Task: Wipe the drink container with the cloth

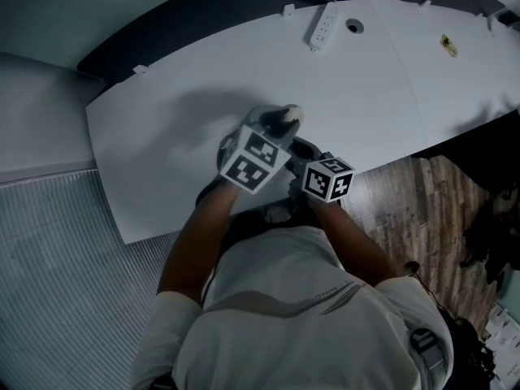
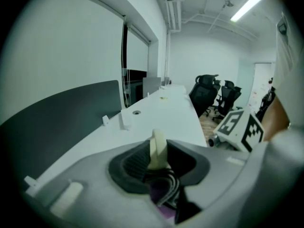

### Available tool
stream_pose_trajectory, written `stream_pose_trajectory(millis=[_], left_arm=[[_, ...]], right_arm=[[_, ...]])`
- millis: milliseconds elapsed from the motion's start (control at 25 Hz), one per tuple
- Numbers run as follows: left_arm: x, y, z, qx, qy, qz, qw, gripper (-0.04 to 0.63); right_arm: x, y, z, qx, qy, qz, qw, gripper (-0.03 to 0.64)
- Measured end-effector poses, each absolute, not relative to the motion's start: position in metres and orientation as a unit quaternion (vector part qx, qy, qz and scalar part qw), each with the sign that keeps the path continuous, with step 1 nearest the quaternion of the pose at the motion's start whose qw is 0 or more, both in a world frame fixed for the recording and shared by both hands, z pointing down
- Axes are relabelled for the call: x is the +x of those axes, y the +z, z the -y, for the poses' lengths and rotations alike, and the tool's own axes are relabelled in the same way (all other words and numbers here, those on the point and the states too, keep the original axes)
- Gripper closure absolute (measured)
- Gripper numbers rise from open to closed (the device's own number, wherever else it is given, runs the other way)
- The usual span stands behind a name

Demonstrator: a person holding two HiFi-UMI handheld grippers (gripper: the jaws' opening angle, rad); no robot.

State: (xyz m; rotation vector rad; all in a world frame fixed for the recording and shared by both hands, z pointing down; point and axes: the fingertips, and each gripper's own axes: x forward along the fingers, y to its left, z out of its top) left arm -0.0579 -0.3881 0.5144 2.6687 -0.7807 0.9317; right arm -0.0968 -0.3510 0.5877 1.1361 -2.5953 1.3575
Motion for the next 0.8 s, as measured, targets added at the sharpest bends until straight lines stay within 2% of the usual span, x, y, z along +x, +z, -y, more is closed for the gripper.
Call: stream_pose_trajectory(millis=[360,560,800], left_arm=[[-0.058,0.515,0.388,0.904,0.317,0.264,0.113,0.486],[-0.059,0.515,0.387,0.904,0.317,0.264,0.116,0.486],[-0.057,0.515,0.387,0.902,0.328,0.253,0.120,0.486]], right_arm=[[-0.088,0.654,0.348,0.385,0.485,0.781,0.082,0.518],[-0.086,0.664,0.334,0.376,0.538,0.753,0.043,0.518],[-0.063,0.614,0.296,0.348,0.556,0.755,-0.018,0.520]])
